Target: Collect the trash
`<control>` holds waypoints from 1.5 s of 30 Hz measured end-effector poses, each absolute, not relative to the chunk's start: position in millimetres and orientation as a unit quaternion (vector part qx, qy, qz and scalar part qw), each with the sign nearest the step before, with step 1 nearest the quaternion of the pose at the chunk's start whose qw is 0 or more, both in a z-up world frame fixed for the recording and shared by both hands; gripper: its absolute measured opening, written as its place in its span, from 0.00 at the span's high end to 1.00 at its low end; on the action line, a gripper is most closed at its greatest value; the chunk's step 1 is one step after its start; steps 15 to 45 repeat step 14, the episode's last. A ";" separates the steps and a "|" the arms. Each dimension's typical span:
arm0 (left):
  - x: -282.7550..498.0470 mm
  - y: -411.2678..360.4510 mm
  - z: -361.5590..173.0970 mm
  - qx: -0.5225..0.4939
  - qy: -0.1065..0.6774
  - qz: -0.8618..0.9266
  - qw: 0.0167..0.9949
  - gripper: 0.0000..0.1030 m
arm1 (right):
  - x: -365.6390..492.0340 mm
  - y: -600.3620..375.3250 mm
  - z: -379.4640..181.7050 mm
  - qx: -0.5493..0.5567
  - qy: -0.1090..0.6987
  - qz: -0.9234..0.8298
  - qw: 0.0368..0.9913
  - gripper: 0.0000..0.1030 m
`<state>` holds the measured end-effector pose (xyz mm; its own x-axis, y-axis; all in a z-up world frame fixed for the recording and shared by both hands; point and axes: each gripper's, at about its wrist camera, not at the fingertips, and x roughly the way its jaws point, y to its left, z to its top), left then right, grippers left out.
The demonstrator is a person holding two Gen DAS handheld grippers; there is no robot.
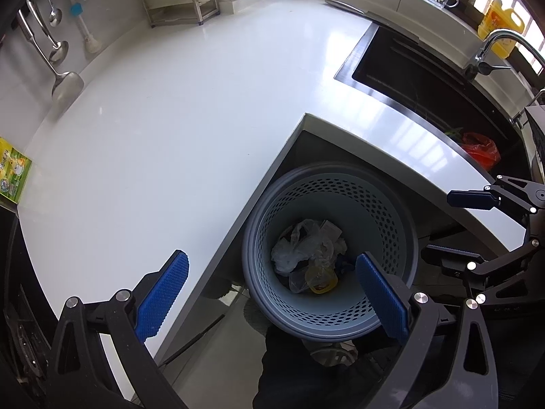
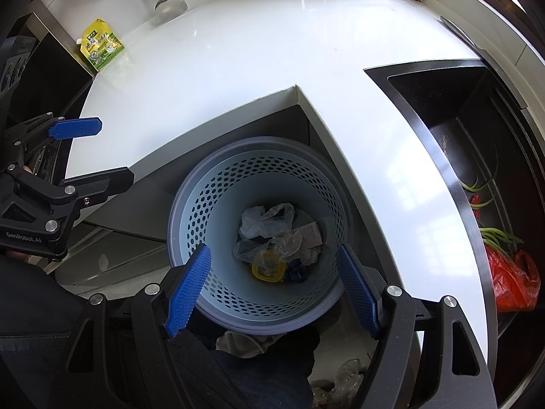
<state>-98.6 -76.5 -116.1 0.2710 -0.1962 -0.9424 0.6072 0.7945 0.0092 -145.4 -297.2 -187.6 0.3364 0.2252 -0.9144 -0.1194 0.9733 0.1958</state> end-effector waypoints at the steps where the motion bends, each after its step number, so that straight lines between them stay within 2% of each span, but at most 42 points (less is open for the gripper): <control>1: -98.8 -76.9 -116.1 0.188 0.546 -0.261 0.774 0.06 | -145.4 -297.2 -187.6 0.047 0.566 0.106 0.816 0.29; 45: -98.1 -78.8 -117.3 0.197 0.546 -0.255 0.773 0.06 | -142.9 -297.6 -187.5 0.047 0.567 0.108 0.815 0.29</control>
